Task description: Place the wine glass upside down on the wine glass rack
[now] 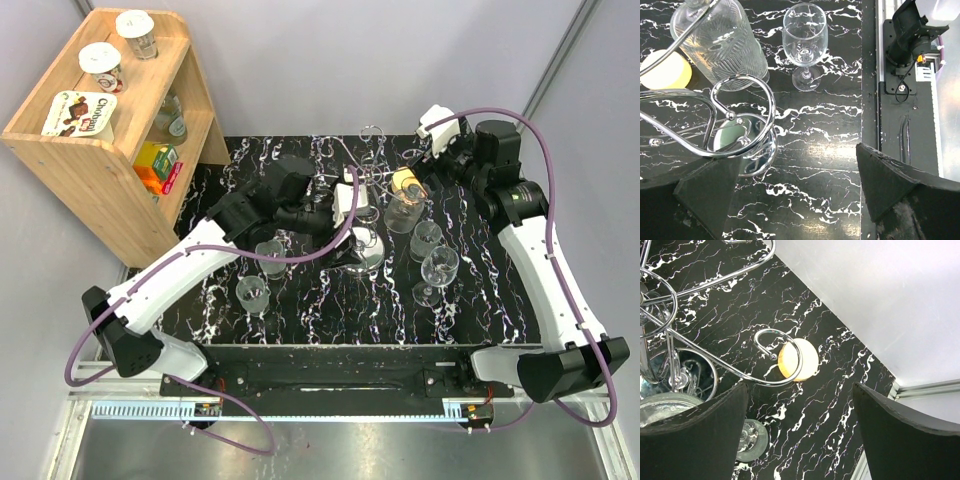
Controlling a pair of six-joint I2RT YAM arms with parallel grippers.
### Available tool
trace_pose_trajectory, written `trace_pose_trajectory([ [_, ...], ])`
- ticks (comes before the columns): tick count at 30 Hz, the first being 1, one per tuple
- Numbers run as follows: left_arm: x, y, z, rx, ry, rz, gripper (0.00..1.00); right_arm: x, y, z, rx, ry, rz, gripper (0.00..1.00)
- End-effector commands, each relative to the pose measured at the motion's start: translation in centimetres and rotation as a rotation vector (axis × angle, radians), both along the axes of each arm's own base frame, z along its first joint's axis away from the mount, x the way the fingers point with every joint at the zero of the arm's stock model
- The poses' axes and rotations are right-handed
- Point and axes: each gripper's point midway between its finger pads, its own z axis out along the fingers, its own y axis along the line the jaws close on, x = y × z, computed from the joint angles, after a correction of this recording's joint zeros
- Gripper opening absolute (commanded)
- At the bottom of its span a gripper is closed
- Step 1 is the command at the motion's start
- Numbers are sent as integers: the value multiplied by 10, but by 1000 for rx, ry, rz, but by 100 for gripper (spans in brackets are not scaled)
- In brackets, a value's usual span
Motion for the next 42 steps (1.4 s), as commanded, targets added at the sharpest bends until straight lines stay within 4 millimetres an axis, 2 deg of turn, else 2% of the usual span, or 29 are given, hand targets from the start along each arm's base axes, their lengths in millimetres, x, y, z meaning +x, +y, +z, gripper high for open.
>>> trace_pose_trajectory([
  [1, -1, -4, 19, -61, -96, -15, 99, -1, 6, 35, 18, -98, 19, 92],
  [8, 9, 15, 37, -75, -166, 47, 99, -23, -8, 60, -5, -114, -14, 97],
  [13, 20, 40, 47, -78, -197, 103, 99, -43, -33, 65, -71, -98, -101, 98],
  [17, 18, 58, 48, -49, -217, 121, 99, -75, -52, 45, -135, -11, -140, 98],
  [22, 13, 76, 57, -26, -251, 149, 99, -123, -67, -4, -181, 130, -147, 97],
  [25, 19, 88, 68, -25, -282, 200, 99, -132, -76, -29, -183, 170, -180, 96],
  [29, 24, 101, 74, -14, -312, 249, 99, -124, -89, -52, -144, 194, -296, 92],
  [34, 23, 109, 76, -14, -322, 269, 99, -101, -114, -49, 0, 165, -444, 89],
  [37, 23, 114, 81, -20, -336, 284, 99, -78, -128, -56, 82, 205, -467, 89],
  [39, 22, 115, 82, -22, -340, 289, 99, -62, -130, -70, 145, 271, -457, 88],
  [42, 23, 118, 84, -24, -348, 301, 99, -39, -121, -97, 218, 372, -415, 85],
])
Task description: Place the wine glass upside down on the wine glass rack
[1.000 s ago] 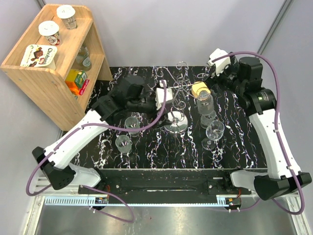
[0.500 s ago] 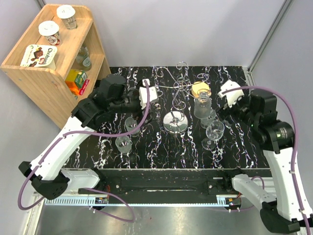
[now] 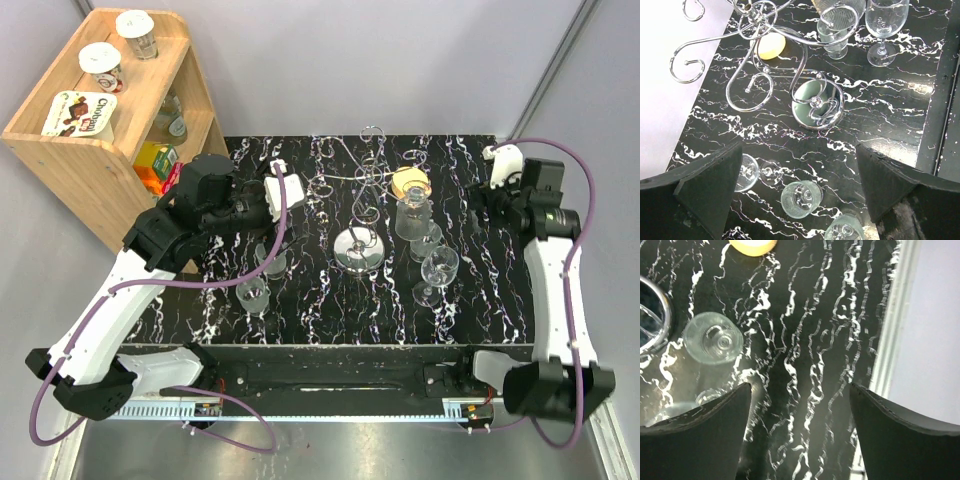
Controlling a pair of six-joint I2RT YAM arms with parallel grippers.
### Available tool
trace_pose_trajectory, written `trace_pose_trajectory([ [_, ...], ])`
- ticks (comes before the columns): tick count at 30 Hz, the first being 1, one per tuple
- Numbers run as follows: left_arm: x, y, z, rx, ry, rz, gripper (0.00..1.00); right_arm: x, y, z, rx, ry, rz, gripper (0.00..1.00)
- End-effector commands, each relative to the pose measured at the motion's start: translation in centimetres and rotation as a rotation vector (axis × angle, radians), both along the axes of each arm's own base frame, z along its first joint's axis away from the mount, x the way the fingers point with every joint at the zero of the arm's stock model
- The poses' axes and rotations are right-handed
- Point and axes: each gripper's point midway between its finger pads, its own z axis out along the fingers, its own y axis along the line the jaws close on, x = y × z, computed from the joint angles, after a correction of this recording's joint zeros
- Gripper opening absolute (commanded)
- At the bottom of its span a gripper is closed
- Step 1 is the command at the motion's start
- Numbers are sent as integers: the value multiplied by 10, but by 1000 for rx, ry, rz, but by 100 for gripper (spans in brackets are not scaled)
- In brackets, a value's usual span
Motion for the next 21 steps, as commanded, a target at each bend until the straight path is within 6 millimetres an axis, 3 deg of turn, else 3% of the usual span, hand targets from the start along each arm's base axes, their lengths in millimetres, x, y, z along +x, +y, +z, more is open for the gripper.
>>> trace_pose_trajectory([
  [1, 3, 9, 28, -42, -87, 40, 99, 43, 23, -18, 197, 19, 67, 84],
  [9, 11, 15, 28, -29, -107, 82, 99, 73, 40, -70, 350, 150, 90, 77],
  [14, 13, 16, 30, -32, -111, 95, 99, 78, 47, -86, 381, 194, 96, 74],
  [21, 19, 17, 27, -29, -111, 115, 99, 69, 62, -118, 354, 270, 121, 73],
])
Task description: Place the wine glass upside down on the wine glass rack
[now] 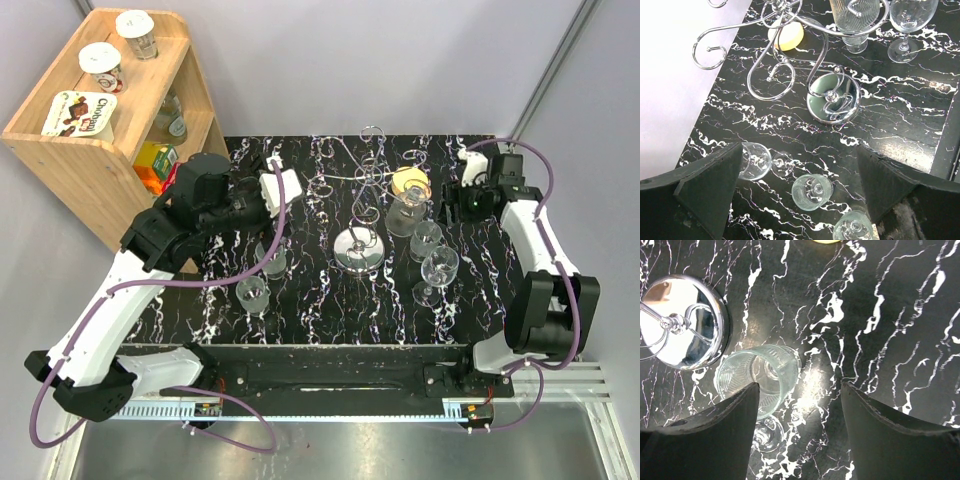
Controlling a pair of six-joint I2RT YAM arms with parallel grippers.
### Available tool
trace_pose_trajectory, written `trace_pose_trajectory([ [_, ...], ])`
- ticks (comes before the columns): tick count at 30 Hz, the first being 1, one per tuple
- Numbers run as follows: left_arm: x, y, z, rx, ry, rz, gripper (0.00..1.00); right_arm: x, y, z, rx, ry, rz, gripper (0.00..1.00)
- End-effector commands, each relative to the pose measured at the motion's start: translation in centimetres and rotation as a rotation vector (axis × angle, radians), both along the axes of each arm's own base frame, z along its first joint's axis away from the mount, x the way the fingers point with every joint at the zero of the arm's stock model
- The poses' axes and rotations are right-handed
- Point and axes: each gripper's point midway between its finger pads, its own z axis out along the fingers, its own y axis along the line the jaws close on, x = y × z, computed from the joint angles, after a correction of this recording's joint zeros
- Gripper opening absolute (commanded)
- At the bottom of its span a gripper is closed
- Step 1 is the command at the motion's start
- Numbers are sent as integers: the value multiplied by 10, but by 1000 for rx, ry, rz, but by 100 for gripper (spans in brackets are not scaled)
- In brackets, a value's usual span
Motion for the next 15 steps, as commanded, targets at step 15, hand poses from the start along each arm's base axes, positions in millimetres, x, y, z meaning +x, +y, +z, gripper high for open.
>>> trace_pose_trajectory([
  [15, 13, 6, 21, -39, -72, 41, 99, 2, 15, -62, -35, 69, 33, 54],
])
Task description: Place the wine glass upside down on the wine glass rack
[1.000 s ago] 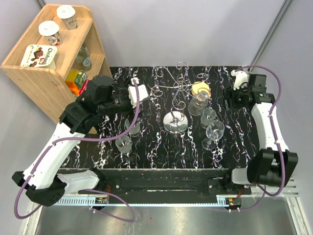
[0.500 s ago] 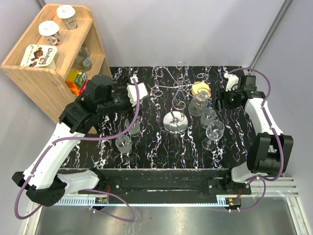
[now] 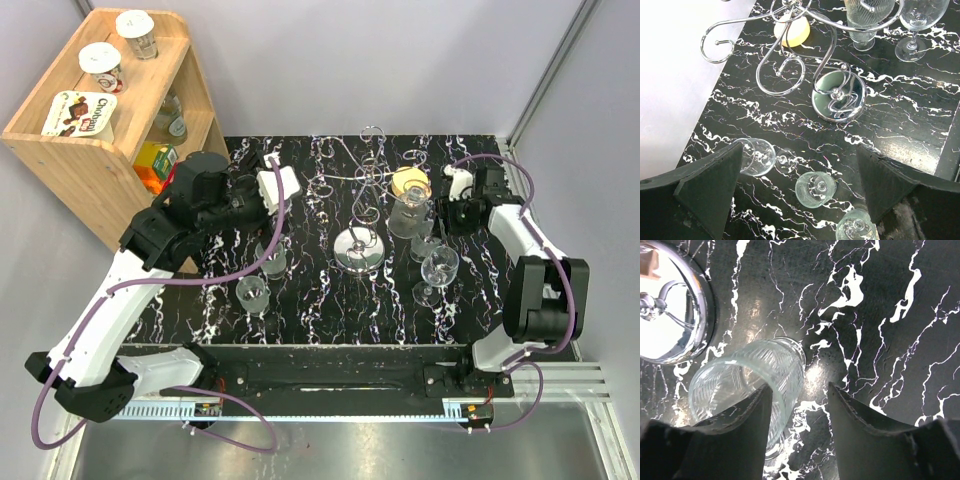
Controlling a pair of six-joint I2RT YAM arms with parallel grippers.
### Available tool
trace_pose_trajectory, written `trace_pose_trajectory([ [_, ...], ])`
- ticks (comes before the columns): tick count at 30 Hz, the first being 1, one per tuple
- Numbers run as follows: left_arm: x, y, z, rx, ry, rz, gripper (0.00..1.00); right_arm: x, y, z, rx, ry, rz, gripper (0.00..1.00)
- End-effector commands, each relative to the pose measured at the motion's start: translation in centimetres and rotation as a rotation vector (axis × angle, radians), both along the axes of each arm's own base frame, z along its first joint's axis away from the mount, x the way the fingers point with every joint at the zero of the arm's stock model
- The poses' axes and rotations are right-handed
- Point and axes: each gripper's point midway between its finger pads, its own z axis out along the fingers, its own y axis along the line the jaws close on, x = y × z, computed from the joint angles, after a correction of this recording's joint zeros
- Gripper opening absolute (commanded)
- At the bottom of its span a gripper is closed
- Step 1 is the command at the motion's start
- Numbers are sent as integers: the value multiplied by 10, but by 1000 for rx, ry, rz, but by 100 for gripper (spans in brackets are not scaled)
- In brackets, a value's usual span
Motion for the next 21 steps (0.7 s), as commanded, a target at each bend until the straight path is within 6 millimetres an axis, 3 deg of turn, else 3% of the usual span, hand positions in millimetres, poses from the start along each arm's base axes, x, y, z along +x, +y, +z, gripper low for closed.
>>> trace_pose_trajectory([
  [1, 7, 1, 21, -41, -69, 16, 99, 16, 2, -8, -18, -29, 0, 51],
  [4, 7, 1, 19, -39, -67, 14, 99, 19, 4, -5, -18, -35, 3, 33],
  [7, 7, 1, 18, -43, -62, 11, 99, 23, -4, 9, -58, -73, -9, 4],
  [8, 6, 1, 18, -42, -61, 6, 99, 24, -7, 15, -74, -91, -19, 0],
  [12, 8, -2, 26, -71, -68, 5, 99, 22, -27, 52, -140, -162, -66, 0],
  [17, 9, -16, 52, -162, -67, -18, 99, 21, -74, 146, -190, -369, -207, 0],
  [19, 12, -25, 69, -211, -65, -35, 99, 19, -80, 195, -209, -471, -222, 0],
  [21, 11, -34, 82, -258, -51, -66, 99, 15, -72, 239, -181, -543, -203, 0],
])
